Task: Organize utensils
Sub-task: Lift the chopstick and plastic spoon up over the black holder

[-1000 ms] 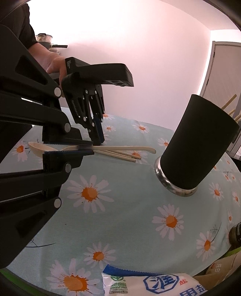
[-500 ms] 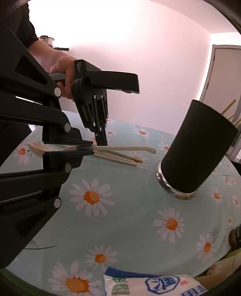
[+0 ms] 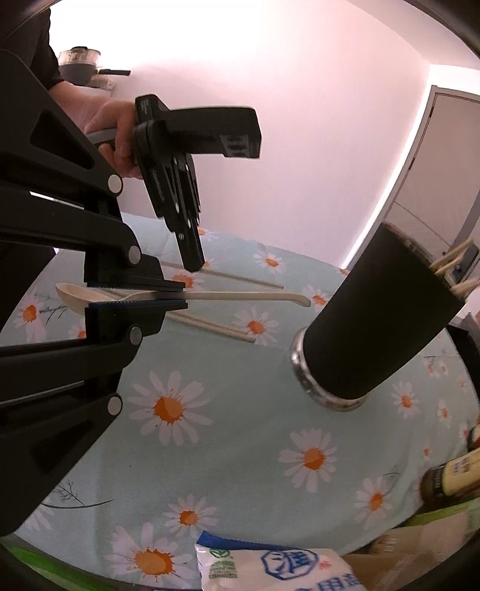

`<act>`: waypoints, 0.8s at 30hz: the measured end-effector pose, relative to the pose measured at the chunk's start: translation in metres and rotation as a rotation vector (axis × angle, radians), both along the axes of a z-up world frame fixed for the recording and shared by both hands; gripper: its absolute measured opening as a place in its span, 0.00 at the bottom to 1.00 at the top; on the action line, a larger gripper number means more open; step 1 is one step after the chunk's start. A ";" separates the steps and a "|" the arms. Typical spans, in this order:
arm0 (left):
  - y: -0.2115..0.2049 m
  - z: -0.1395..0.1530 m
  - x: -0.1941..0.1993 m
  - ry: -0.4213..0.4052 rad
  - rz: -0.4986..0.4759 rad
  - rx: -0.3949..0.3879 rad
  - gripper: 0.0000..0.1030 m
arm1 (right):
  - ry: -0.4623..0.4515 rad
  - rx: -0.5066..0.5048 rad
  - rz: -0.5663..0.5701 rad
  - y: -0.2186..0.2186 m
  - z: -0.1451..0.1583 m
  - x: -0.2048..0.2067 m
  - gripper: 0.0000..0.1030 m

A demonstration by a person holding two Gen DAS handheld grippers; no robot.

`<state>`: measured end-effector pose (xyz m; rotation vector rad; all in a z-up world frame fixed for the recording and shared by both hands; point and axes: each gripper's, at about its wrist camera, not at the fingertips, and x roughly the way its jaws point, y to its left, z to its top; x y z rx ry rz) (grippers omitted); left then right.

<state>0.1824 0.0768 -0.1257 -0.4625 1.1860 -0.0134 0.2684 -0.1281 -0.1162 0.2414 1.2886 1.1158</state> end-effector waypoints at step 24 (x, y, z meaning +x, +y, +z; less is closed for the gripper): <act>0.038 0.147 0.014 -0.636 -0.111 -0.043 0.04 | -0.462 0.156 -0.273 0.036 0.123 -0.001 0.05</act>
